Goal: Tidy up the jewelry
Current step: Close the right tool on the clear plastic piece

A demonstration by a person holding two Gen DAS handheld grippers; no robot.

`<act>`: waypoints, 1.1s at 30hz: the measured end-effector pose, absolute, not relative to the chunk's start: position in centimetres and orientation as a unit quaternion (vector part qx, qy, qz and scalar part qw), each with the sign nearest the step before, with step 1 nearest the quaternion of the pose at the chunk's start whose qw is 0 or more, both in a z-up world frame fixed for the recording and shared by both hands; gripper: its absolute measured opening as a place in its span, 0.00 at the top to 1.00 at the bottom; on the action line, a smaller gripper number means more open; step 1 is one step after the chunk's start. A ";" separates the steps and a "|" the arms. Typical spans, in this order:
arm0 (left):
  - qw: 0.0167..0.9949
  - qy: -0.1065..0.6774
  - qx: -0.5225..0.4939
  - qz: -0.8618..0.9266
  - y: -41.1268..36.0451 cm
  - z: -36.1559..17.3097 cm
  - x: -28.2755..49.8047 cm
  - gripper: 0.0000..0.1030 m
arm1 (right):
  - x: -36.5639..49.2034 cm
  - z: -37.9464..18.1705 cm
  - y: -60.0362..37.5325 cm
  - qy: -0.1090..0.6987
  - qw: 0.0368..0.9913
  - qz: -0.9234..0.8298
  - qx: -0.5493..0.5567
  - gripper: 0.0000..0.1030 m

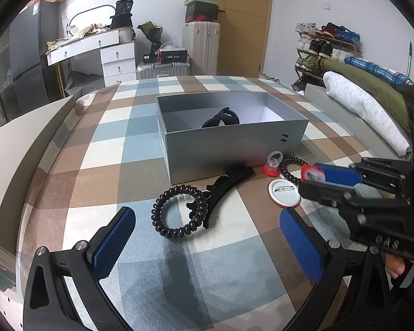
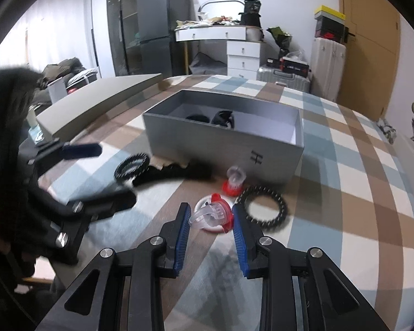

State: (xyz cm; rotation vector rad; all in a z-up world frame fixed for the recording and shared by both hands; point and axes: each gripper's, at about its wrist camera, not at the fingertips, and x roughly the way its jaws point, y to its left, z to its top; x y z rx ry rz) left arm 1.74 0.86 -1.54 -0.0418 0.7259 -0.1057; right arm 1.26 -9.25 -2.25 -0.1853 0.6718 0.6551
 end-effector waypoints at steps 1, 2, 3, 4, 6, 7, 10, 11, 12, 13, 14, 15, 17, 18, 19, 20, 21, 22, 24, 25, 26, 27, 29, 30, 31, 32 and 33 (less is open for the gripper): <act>0.933 0.355 -0.021 -0.051 0.8 -1.6 1.7 0.01 | 1.6 -2.2 -9.3 0.326 0.888 0.314 -0.083 0.72; 0.933 0.355 -0.020 -0.051 0.9 -1.5 1.7 0.01 | 1.9 -2.3 -9.3 0.329 0.887 0.315 -0.078 0.72; 0.933 0.355 -0.020 -0.051 0.9 -1.6 1.8 0.01 | 2.2 -2.3 -9.4 0.332 0.886 0.315 -0.073 0.72; 0.933 0.357 -0.020 -0.051 0.9 -1.6 1.8 0.01 | 2.4 -2.4 -9.5 0.334 0.886 0.314 -0.069 0.72; 0.931 0.360 -0.021 -0.051 0.9 -1.6 1.9 0.01 | 2.6 -2.7 -9.6 0.340 0.884 0.315 -0.062 0.72; 0.931 0.361 -0.021 -0.050 0.9 -1.6 1.9 0.01 | 2.7 -2.8 -9.7 0.344 0.883 0.314 -0.059 0.72; 0.930 0.363 -0.022 -0.051 0.9 -1.7 1.9 0.01 | 2.7 -3.1 -9.7 0.350 0.880 0.316 -0.051 0.72; 0.930 0.364 -0.022 -0.051 0.9 -1.7 1.9 0.01 | 2.7 -3.1 -9.7 0.351 0.880 0.316 -0.051 0.72; 0.930 0.364 -0.022 -0.051 0.9 -1.7 1.9 0.01 | 2.7 -3.2 -9.7 0.351 0.880 0.316 -0.051 0.72; 0.930 0.364 -0.022 -0.051 0.9 -1.7 1.9 0.01 | 2.6 -3.2 -9.7 0.351 0.880 0.316 -0.051 0.72; 0.930 0.364 -0.022 -0.050 0.9 -1.8 2.0 0.01 | 2.6 -3.3 -9.7 0.352 0.879 0.317 -0.052 0.72; 0.929 0.365 -0.022 -0.050 0.8 -1.8 2.0 0.01 | 2.6 -3.3 -9.7 0.352 0.879 0.318 -0.052 0.72; 0.929 0.367 -0.023 -0.049 0.8 -1.8 2.0 0.01 | 2.6 -3.4 -9.6 0.353 0.878 0.318 -0.054 0.72; 0.928 0.367 -0.023 -0.049 0.9 -1.8 2.0 0.01 | 2.5 -3.4 -9.6 0.353 0.878 0.319 -0.053 0.72; 0.928 0.368 -0.024 -0.049 0.9 -1.8 2.0 0.01 | 2.6 -3.4 -9.6 0.354 0.878 0.319 -0.054 0.72; 0.928 0.368 -0.023 -0.048 0.9 -1.8 2.0 0.01 | 2.6 -3.4 -9.6 0.354 0.878 0.319 -0.054 0.72; 0.928 0.368 -0.024 -0.047 0.9 -1.9 2.1 0.01 | 2.5 -3.4 -9.6 0.353 0.878 0.319 -0.055 0.72; 0.928 0.369 -0.024 -0.047 0.9 -1.9 2.1 0.01 | 2.6 -3.4 -9.6 0.354 0.878 0.319 -0.054 0.72; 0.927 0.371 -0.025 -0.046 0.9 -1.9 2.2 0.01 | 2.6 -3.4 -9.6 0.354 0.877 0.319 -0.054 0.72; 0.926 0.374 -0.027 -0.044 0.9 -1.9 2.3 0.01 | 2.5 -3.4 -9.6 0.354 0.878 0.319 -0.054 0.72; 0.925 0.377 -0.028 -0.043 1.0 -2.0 2.4 0.01 | 2.5 -3.4 -9.6 0.353 0.878 0.319 -0.053 0.72; 0.923 0.380 -0.029 -0.041 1.0 -2.0 2.5 0.01 | 2.5 -3.3 -9.6 0.353 0.878 0.318 -0.052 0.72; 0.919 0.391 -0.030 -0.037 1.1 -2.2 2.8 0.01 | 2.6 -3.3 -9.7 0.352 0.879 0.318 -0.049 0.72; 0.916 0.398 -0.031 -0.036 1.2 -2.3 2.9 0.01 | 2.6 -3.3 -9.8 0.351 0.879 0.318 -0.047 0.72; 0.914 0.403 -0.034 -0.037 1.2 -2.3 3.1 0.01 | 2.7 -3.2 -10.0 0.351 0.880 0.316 -0.045 0.72; 0.913 0.405 -0.036 -0.038 1.3 -2.4 3.1 0.01 | 2.7 -3.2 -10.1 0.350 0.881 0.315 -0.043 0.72; 0.912 0.406 -0.037 -0.038 1.4 -2.3 3.2 0.01 | 2.8 -3.2 -10.3 0.350 0.881 0.314 -0.041 0.72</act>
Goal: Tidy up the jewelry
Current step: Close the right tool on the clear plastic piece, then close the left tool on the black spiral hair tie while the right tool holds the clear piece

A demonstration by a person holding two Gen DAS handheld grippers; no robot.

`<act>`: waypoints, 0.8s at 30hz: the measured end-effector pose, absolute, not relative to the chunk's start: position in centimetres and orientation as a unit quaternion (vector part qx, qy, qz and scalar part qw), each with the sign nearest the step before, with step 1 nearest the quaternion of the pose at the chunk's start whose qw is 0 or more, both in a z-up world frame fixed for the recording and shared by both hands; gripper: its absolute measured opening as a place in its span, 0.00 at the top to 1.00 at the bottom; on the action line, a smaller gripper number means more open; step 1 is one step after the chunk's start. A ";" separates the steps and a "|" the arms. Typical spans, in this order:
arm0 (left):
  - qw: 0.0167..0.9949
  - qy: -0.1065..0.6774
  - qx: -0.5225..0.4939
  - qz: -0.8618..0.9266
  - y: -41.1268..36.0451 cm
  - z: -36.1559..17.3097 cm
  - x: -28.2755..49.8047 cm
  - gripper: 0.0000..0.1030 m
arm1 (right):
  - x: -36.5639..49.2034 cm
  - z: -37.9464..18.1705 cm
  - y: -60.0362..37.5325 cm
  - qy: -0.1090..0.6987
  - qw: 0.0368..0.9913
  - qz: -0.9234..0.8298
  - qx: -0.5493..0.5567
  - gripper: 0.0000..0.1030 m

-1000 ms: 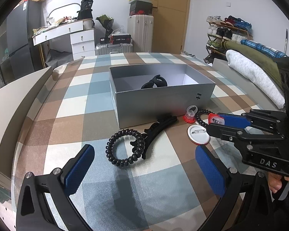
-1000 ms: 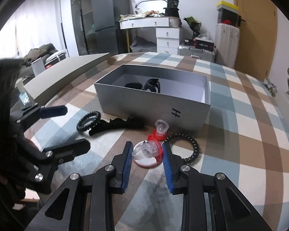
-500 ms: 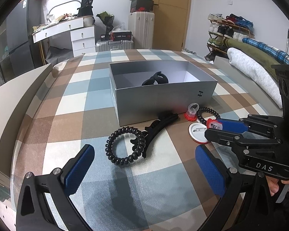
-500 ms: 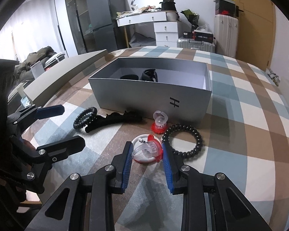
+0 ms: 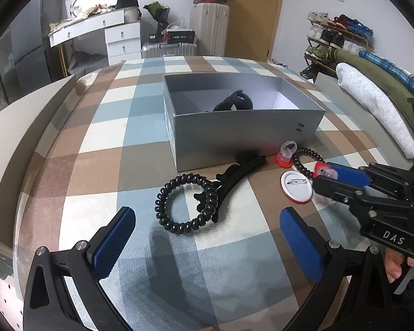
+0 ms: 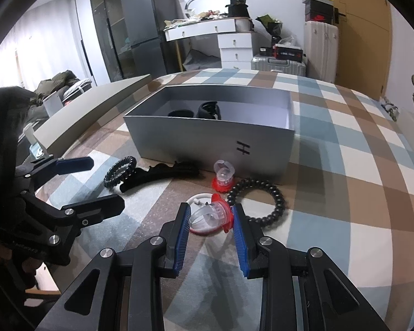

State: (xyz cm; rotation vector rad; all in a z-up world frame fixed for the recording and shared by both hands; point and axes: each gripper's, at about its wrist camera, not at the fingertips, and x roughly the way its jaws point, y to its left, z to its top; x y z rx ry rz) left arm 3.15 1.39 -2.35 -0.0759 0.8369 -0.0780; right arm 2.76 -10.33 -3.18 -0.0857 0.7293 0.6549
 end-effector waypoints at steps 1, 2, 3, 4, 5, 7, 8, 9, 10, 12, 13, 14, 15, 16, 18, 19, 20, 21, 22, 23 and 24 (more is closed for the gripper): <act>0.912 0.408 -0.035 -0.038 1.4 -2.3 3.2 0.01 | 2.8 -3.1 -10.6 0.350 0.882 0.313 -0.038 0.72; 0.912 0.408 -0.034 -0.038 1.4 -2.3 3.1 0.01 | 2.9 -3.1 -10.9 0.349 0.883 0.311 -0.035 0.72; 0.912 0.407 -0.034 -0.038 1.5 -2.2 3.1 0.02 | 3.0 -3.1 -11.1 0.349 0.884 0.310 -0.033 0.72; 0.913 0.404 -0.033 -0.038 1.5 -2.1 3.0 0.02 | 3.0 -3.1 -11.4 0.350 0.884 0.308 -0.029 0.72; 0.915 0.401 -0.031 -0.037 1.5 -2.0 3.0 0.04 | 3.0 -3.0 -11.5 0.350 0.885 0.307 -0.026 0.72; 0.915 0.402 -0.027 -0.033 1.7 -2.0 2.9 0.10 | 3.2 -3.0 -11.9 0.351 0.885 0.306 -0.020 0.72; 0.914 0.404 -0.025 -0.033 1.7 -2.1 3.0 0.17 | 3.2 -3.0 -12.0 0.351 0.885 0.306 -0.018 0.72; 0.913 0.406 -0.025 -0.033 1.8 -2.2 3.1 0.20 | 3.2 -2.9 -12.1 0.351 0.885 0.306 -0.018 0.72; 0.911 0.410 -0.024 -0.032 1.8 -2.3 3.2 0.29 | 3.2 -2.9 -12.1 0.351 0.885 0.306 -0.017 0.72; 0.911 0.410 -0.021 -0.036 1.8 -2.4 3.1 0.43 | 3.2 -3.0 -12.1 0.352 0.884 0.307 -0.017 0.72; 0.913 0.407 -0.014 -0.039 1.6 -2.4 3.0 0.49 | 3.2 -3.0 -12.1 0.352 0.884 0.308 -0.017 0.72; 0.914 0.403 -0.005 -0.041 1.3 -2.3 2.9 0.50 | 3.1 -3.0 -12.0 0.353 0.883 0.309 -0.018 0.71; 0.915 0.400 0.005 -0.043 1.1 -2.2 2.7 0.50 | 3.1 -3.0 -12.0 0.353 0.883 0.310 -0.019 0.71; 0.917 0.396 0.015 -0.047 0.8 -2.1 2.6 0.52 | 3.0 -3.1 -12.0 0.353 0.883 0.310 -0.020 0.72; 0.916 0.398 0.023 -0.053 0.5 -2.2 2.7 0.61 | 3.0 -3.1 -11.9 0.352 0.882 0.312 -0.020 0.72; 0.913 0.403 0.025 -0.055 0.5 -2.3 2.9 0.68 | 3.0 -3.1 -11.9 0.352 0.882 0.313 -0.020 0.72; 0.912 0.407 0.025 -0.055 0.5 -2.5 3.1 0.75 | 3.0 -3.1 -11.9 0.353 0.881 0.313 -0.020 0.72; 0.910 0.410 0.025 -0.055 0.6 -2.6 3.2 0.77 | 3.1 -3.1 -11.9 0.353 0.881 0.313 -0.021 0.72; 0.908 0.414 0.026 -0.054 0.6 -2.7 3.4 0.80 | 3.0 -3.1 -11.8 0.354 0.881 0.313 -0.021 0.71; 0.908 0.416 0.026 -0.053 0.7 -2.7 3.5 0.82 | 3.0 -3.2 -11.8 0.355 0.881 0.313 -0.022 0.71; 0.908 0.416 0.025 -0.053 0.8 -2.7 3.6 0.83 | 3.0 -3.2 -11.8 0.355 0.881 0.313 -0.022 0.72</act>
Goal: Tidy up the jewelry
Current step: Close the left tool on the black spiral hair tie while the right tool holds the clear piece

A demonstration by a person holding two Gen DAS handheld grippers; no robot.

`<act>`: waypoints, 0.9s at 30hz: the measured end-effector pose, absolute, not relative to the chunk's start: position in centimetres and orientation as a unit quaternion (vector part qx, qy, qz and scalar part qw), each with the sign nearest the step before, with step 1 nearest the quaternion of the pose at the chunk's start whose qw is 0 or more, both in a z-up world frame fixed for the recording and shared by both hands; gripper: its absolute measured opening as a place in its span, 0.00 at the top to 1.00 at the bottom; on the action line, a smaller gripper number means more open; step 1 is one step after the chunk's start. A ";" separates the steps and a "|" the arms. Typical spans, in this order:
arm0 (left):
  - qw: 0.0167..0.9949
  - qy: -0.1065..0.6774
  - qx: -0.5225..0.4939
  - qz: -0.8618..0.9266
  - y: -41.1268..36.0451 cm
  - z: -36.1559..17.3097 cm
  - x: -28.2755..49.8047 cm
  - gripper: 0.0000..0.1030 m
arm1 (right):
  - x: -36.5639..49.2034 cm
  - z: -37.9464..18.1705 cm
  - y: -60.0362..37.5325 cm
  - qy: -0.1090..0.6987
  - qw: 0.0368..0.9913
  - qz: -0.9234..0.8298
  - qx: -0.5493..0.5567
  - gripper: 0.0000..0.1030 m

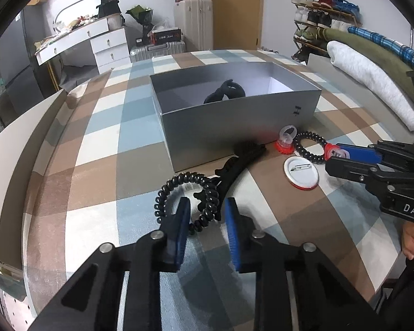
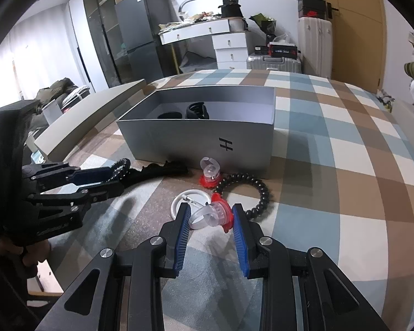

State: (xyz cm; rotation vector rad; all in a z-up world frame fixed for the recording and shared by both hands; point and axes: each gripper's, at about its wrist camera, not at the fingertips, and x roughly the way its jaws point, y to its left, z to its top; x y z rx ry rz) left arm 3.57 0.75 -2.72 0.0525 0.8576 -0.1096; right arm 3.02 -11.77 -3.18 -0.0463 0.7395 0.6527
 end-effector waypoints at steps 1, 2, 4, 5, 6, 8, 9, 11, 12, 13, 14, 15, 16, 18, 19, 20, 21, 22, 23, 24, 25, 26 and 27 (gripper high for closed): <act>0.908 0.416 0.024 -0.054 0.8 -2.7 3.6 0.87 | 3.0 -3.2 -11.8 0.355 0.880 0.313 -0.022 0.72; 0.907 0.416 0.024 -0.055 0.8 -2.7 3.6 0.89 | 3.0 -3.2 -11.8 0.355 0.880 0.314 -0.022 0.71; 0.908 0.413 0.023 -0.058 0.8 -2.7 3.4 0.89 | 3.0 -3.2 -11.7 0.356 0.880 0.314 -0.023 0.71; 0.910 0.410 0.022 -0.060 0.8 -2.6 3.3 0.89 | 3.0 -3.2 -11.8 0.356 0.880 0.314 -0.023 0.71; 0.912 0.405 0.020 -0.062 0.8 -2.4 3.2 0.89 | 3.0 -3.2 -11.8 0.356 0.880 0.314 -0.023 0.71; 0.915 0.398 0.015 -0.066 0.8 -2.2 3.0 0.96 | 3.0 -3.2 -11.8 0.356 0.880 0.314 -0.022 0.72; 0.916 0.396 0.011 -0.069 0.9 -2.1 2.9 0.96 | 3.0 -3.2 -11.8 0.356 0.880 0.314 -0.021 0.72; 0.917 0.392 0.004 -0.071 1.1 -2.0 2.9 0.96 | 3.1 -3.3 -11.9 0.356 0.880 0.314 -0.021 0.71; 0.918 0.391 0.003 -0.073 1.1 -1.9 2.9 0.96 | 3.1 -3.3 -11.9 0.357 0.880 0.314 -0.020 0.71; 0.918 0.388 0.001 -0.076 1.1 -1.8 2.8 0.96 | 3.1 -3.3 -11.9 0.357 0.880 0.314 -0.019 0.71; 0.920 0.385 0.000 -0.075 1.1 -1.6 2.7 0.96 | 3.1 -3.3 -11.9 0.357 0.879 0.315 -0.019 0.71; 0.920 0.384 -0.001 -0.076 1.1 -1.5 2.7 0.96 | 3.1 -3.3 -11.9 0.357 0.879 0.314 -0.019 0.71; 0.921 0.381 -0.002 -0.078 1.1 -1.4 2.6 0.96 | 3.0 -3.2 -11.9 0.356 0.880 0.314 -0.019 0.71; 0.924 0.375 -0.002 -0.077 1.1 -1.2 2.5 0.96 | 3.1 -3.3 -11.9 0.356 0.880 0.314 -0.018 0.72; 0.925 0.373 -0.003 -0.078 1.1 -1.1 2.5 0.96 | 3.0 -3.3 -12.0 0.356 0.880 0.314 -0.018 0.72; 0.925 0.372 -0.005 -0.078 1.2 -1.0 2.5 0.96 | 3.0 -3.2 -12.0 0.356 0.880 0.314 -0.018 0.71; 0.926 0.369 -0.007 -0.078 1.2 -0.9 2.5 0.96 | 3.0 -3.2 -12.0 0.355 0.880 0.314 -0.018 0.72; 0.928 0.365 -0.010 -0.077 1.3 -0.8 2.5 0.96 | 3.0 -3.2 -12.0 0.355 0.880 0.314 -0.018 0.71; 0.929 0.362 -0.012 -0.076 1.4 -0.7 2.4 0.96 | 2.9 -3.2 -12.0 0.354 0.881 0.314 -0.017 0.72; 0.930 0.360 -0.014 -0.075 1.5 -0.7 2.4 0.96 | 2.9 -3.2 -12.0 0.353 0.881 0.314 -0.017 0.72; 0.931 0.358 -0.020 -0.073 1.6 -0.6 2.5 0.96 | 2.9 -3.1 -12.0 0.352 0.881 0.314 -0.016 0.72; 0.931 0.356 -0.024 -0.073 1.7 -0.5 2.4 0.96 | 2.9 -3.1 -12.0 0.352 0.882 0.314 -0.016 0.72; 0.932 0.353 -0.027 -0.073 1.8 -0.4 2.4 0.96 | 2.8 -3.1 -12.1 0.351 0.882 0.314 -0.015 0.72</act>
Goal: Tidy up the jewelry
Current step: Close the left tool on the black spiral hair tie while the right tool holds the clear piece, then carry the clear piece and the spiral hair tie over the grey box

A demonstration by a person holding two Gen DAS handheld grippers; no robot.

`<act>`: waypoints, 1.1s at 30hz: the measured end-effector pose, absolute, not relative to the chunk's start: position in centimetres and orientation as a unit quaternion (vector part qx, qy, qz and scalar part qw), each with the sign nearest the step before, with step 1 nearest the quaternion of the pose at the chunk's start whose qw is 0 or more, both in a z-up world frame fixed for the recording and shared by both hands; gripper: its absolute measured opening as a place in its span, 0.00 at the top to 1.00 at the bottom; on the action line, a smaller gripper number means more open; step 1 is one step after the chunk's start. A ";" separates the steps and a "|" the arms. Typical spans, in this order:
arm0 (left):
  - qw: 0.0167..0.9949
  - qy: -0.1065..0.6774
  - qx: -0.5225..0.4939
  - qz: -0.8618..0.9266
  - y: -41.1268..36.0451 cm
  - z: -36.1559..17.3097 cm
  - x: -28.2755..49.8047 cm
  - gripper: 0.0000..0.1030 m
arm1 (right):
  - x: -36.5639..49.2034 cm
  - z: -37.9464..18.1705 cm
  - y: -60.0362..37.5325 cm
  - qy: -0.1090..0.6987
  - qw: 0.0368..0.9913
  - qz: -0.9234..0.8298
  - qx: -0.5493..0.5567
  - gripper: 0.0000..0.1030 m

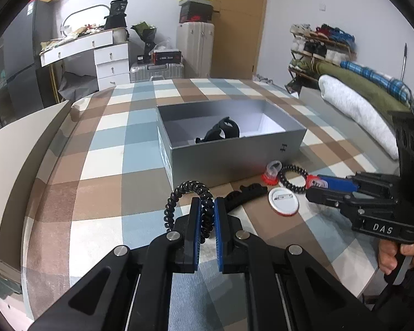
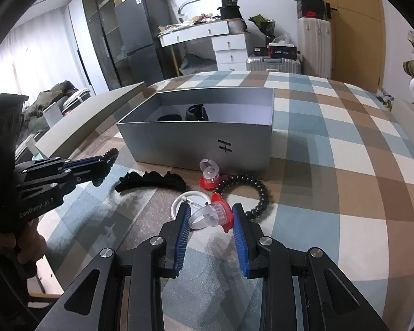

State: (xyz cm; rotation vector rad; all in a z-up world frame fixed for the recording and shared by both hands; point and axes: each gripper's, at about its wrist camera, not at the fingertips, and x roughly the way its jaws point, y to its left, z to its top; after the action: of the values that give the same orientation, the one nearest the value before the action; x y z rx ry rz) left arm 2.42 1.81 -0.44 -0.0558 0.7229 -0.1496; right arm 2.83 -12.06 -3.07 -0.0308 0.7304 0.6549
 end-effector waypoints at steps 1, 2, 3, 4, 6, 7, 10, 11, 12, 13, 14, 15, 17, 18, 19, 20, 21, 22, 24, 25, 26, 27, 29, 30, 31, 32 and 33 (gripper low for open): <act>0.934 0.349 -0.030 -0.073 1.9 -0.3 2.4 0.96 | 2.8 -3.0 -12.1 0.349 0.882 0.315 -0.014 0.72; 0.935 0.347 -0.030 -0.073 1.9 -0.2 2.3 0.96 | 2.8 -2.9 -12.1 0.347 0.883 0.316 -0.012 0.72; 0.936 0.343 -0.031 -0.073 1.9 0.0 2.2 0.96 | 2.7 -2.8 -12.2 0.345 0.884 0.316 -0.010 0.72; 0.938 0.336 -0.033 -0.073 1.9 0.2 2.1 0.96 | 2.7 -2.7 -12.3 0.343 0.884 0.317 -0.008 0.72; 0.941 0.329 -0.036 -0.075 1.9 0.6 1.9 0.96 | 2.6 -2.5 -12.4 0.338 0.885 0.320 -0.002 0.72; 0.943 0.323 -0.039 -0.077 1.9 0.9 1.8 0.96 | 2.6 -2.3 -12.5 0.336 0.884 0.324 0.004 0.72; 0.945 0.315 -0.038 -0.079 1.9 1.4 1.8 0.96 | 2.5 -1.6 -12.9 0.327 0.881 0.340 0.027 0.72; 0.946 0.311 -0.039 -0.079 1.9 1.6 1.8 0.96 | 2.6 -1.3 -13.1 0.322 0.882 0.342 0.033 0.72; 0.947 0.309 -0.039 -0.079 1.9 1.7 1.9 0.96 | 2.6 -1.0 -13.2 0.317 0.883 0.344 0.038 0.72; 0.947 0.308 -0.039 -0.079 1.9 1.9 2.0 0.96 | 2.7 -0.6 -13.3 0.312 0.884 0.346 0.045 0.72; 0.948 0.306 -0.039 -0.079 1.9 2.0 2.1 0.96 | 2.9 -0.4 -13.4 0.311 0.884 0.346 0.048 0.72; 0.949 0.303 -0.040 -0.079 1.9 2.1 2.2 0.96 | 3.0 -0.2 -13.4 0.309 0.885 0.344 0.050 0.72; 0.949 0.301 -0.039 -0.081 1.9 2.4 2.5 0.96 | 3.4 0.0 -13.5 0.309 0.885 0.343 0.054 0.71; 0.950 0.299 -0.039 -0.081 1.8 2.5 2.6 0.96 | 3.6 0.1 -13.5 0.309 0.886 0.342 0.056 0.71; 0.950 0.298 -0.040 -0.082 1.7 2.6 2.9 0.96 | 3.8 0.2 -13.5 0.309 0.885 0.342 0.057 0.71; 0.950 0.297 -0.041 -0.083 1.7 2.7 3.0 0.96 | 4.0 0.2 -13.5 0.309 0.885 0.342 0.059 0.71; 0.950 0.297 -0.043 -0.085 1.6 2.8 3.3 0.96 | 4.2 0.4 -13.4 0.309 0.885 0.343 0.060 0.71; 0.950 0.296 -0.045 -0.086 1.5 2.9 3.6 0.96 | 4.5 0.4 -13.3 0.309 0.885 0.344 0.061 0.71; 0.951 0.294 -0.043 -0.087 1.3 3.1 3.9 0.96 | 4.7 0.7 -13.2 0.306 0.885 0.344 0.063 0.71; 0.952 0.292 -0.041 -0.087 1.2 3.2 4.1 0.96 | 4.9 0.9 -13.0 0.304 0.886 0.345 0.062 0.71; 0.952 0.290 -0.041 -0.087 1.1 3.2 4.3 0.96 | 5.0 1.0 -12.9 0.302 0.887 0.344 0.062 0.71; 0.952 0.290 -0.041 -0.087 1.1 3.3 4.5 0.96 | 5.2 1.2 -12.8 0.298 0.888 0.345 0.063 0.71; 0.952 0.291 -0.042 -0.086 1.0 3.3 5.1 0.96 | 5.5 1.5 -12.8 0.296 0.888 0.346 0.066 0.71; 0.952 0.290 -0.042 -0.085 1.0 3.3 5.2 0.96 | 5.8 1.7 -12.7 0.295 0.888 0.346 0.070 0.71; 0.953 0.290 -0.042 -0.082 1.0 3.3 5.6 0.96 | 6.1 1.8 -12.6 0.295 0.888 0.347 0.071 0.71; 0.952 0.291 -0.044 -0.082 1.1 3.3 5.8 0.96 | 6.5 1.9 -12.5 0.295 0.888 0.346 0.070 0.71; 0.952 0.293 -0.045 -0.082 1.1 3.3 6.0 0.96 | 6.8 2.0 -12.3 0.295 0.888 0.345 0.069 0.71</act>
State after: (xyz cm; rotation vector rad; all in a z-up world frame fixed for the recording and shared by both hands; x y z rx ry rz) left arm 6.02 1.11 3.25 -0.0910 0.5948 -0.1657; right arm 6.75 -12.31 2.00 0.1427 0.6126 0.7174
